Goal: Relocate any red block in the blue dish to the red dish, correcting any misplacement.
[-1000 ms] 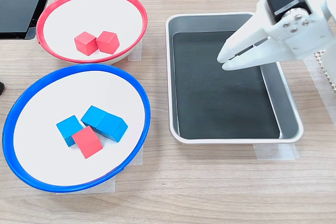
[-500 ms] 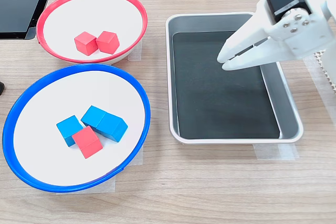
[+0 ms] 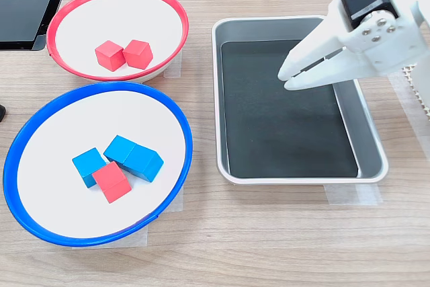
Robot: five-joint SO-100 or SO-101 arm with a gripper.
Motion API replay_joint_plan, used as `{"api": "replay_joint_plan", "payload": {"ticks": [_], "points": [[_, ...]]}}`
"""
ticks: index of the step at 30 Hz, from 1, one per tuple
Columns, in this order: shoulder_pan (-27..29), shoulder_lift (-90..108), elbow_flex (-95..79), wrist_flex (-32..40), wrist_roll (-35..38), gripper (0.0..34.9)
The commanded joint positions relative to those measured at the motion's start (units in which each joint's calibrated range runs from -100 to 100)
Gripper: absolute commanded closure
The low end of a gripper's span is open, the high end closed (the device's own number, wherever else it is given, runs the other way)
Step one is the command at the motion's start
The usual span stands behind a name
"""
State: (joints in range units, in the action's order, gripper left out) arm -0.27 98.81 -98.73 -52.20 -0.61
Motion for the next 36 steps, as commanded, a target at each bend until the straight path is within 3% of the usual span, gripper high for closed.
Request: {"api": "replay_joint_plan", "payload": {"ticks": [1, 17, 25, 36], "points": [[0.5, 0.2, 0.1, 0.1, -0.2, 34.6], [-0.2, -3.2, 4.1, 1.5, 1.0, 34.6], [-1.3, -29.9, 32.2, 2.0, 6.3, 34.6], [-13.9, -75.2, 70.2, 2.7, 18.4, 34.6]]}}
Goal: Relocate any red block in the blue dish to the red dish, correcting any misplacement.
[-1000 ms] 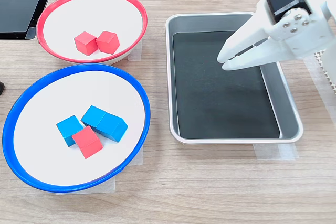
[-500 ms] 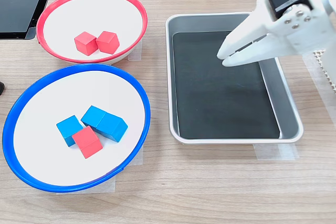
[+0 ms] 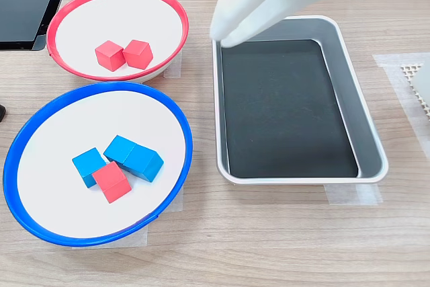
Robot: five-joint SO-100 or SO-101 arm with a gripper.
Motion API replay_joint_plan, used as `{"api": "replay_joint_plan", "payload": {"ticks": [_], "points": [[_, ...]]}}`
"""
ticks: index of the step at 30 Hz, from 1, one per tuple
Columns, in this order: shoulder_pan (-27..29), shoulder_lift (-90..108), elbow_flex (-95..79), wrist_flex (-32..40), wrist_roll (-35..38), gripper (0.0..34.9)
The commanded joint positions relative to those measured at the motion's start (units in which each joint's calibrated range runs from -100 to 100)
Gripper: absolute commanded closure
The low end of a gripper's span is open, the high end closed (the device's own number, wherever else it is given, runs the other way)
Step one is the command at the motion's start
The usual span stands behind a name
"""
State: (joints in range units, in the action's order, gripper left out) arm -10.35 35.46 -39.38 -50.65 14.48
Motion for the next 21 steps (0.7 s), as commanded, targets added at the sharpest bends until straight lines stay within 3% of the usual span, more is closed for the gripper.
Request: {"api": "replay_joint_plan", "payload": {"ticks": [1, 9, 15, 21], "points": [[-4.8, -14.8, 12.8, 1.5, 4.1, 34.6], [-8.0, -32.1, 22.5, 9.1, 5.6, 34.6], [-6.7, -39.8, 26.7, 13.5, 5.4, 29.1], [-6.2, -45.6, 30.2, 15.4, 5.3, 27.5]]}}
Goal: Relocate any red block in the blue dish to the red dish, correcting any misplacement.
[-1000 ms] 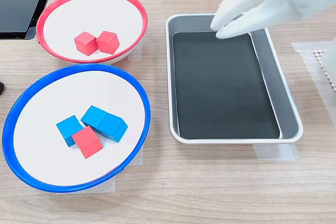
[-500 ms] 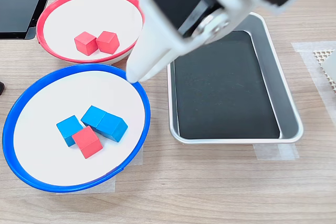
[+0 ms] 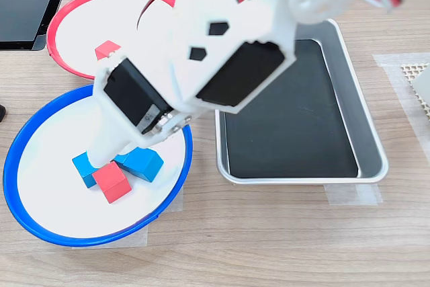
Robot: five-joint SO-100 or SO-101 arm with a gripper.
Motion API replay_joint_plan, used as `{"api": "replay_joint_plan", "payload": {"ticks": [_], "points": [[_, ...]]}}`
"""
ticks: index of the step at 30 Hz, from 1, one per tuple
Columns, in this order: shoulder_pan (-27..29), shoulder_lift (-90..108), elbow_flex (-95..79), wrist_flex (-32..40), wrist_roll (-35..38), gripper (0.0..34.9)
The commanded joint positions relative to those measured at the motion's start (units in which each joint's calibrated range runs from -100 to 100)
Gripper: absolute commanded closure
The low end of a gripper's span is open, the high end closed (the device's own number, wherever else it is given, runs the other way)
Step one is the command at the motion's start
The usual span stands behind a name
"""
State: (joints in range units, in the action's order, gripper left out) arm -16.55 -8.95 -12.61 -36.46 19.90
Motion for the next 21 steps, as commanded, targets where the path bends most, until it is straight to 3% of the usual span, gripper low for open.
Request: {"api": "replay_joint_plan", "payload": {"ticks": [1, 8, 21], "points": [[-0.2, -1.7, 3.7, 1.6, -0.2, 27.2], [-1.9, -3.2, 3.5, 2.2, -0.7, 25.0], [-3.8, -5.2, 3.6, 0.9, -1.3, 23.9]]}}
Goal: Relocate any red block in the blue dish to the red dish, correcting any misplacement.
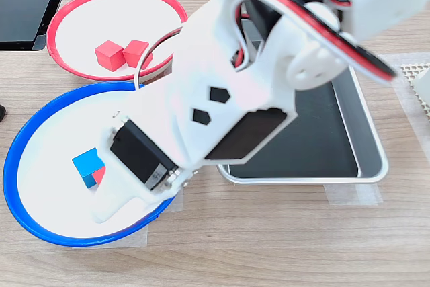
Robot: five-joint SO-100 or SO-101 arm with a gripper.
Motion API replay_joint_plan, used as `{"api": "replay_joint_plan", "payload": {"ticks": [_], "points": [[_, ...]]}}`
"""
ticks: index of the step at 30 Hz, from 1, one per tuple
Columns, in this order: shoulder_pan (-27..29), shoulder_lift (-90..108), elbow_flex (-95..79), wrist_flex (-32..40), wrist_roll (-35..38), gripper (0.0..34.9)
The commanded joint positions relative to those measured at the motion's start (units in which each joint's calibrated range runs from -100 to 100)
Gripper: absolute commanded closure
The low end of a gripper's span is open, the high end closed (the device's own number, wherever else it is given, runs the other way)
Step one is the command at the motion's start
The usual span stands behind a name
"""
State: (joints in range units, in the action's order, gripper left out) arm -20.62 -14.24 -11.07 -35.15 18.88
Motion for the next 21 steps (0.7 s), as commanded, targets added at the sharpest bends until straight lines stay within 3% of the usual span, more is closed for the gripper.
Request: {"api": "replay_joint_plan", "payload": {"ticks": [1, 21], "points": [[0.2, 0.0, 2.1, -0.4, -0.3, 23.9], [4.0, -3.8, 4.7, -1.2, 0.8, 22.0]]}}
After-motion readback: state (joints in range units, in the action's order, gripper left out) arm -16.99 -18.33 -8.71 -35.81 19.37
